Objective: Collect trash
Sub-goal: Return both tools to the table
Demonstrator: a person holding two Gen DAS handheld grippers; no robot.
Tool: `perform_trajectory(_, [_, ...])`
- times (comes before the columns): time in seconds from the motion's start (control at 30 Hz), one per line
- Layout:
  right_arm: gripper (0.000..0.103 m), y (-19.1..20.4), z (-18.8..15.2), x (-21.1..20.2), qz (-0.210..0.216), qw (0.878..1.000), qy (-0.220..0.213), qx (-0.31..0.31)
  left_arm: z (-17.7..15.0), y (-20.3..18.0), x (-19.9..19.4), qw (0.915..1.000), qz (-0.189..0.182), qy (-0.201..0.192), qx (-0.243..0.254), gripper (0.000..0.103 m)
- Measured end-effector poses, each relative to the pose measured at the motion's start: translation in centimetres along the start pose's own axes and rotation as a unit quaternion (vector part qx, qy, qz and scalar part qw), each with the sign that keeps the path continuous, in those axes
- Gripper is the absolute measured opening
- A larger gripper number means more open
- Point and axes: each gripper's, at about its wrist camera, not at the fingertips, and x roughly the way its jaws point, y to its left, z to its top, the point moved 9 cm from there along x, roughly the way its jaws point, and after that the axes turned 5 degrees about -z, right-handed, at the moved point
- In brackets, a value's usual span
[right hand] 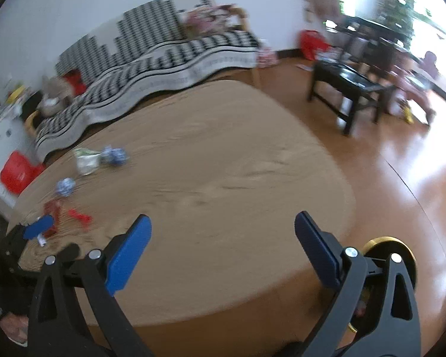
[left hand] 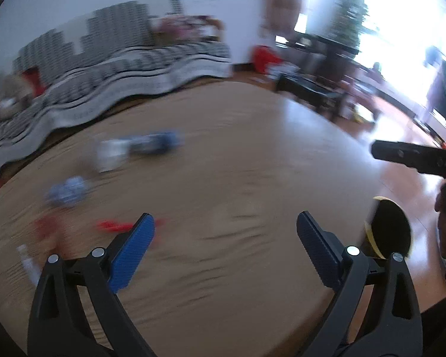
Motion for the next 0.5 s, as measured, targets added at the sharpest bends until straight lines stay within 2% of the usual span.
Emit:
perform_trajectory(0.1, [0.094, 5.8, 0.6, 1.4, 0.026, 0.999, 0.004, -0.032, -1.0, 6.8, -2.2, 0.9975, 0.063, -0.011, -0.03, 0.093])
perform_trajectory(0.23, [0.094, 12.4, 0.0, 3.3, 0.051, 0.996, 0.016, -0.077, -3.0, 15.7, -5.0, 0.9859, 0.138, -0.014, -0.093, 0.093])
perform_trajectory(0.37, [0.094, 16.2, -1.0, 4.8, 0.055, 0.992, 0.025, -0.114, -5.5, 22.4, -6.6, 0.9728, 0.183, -0.005, -0.143, 0.093])
perform_trajectory(0.5, [0.094, 18.4, -1.5, 6.3, 0.061, 0.99, 0.036, -0.125, -8.3, 26.5, -5.9, 0.9631, 0.212, 0.021, -0.164, 0.093])
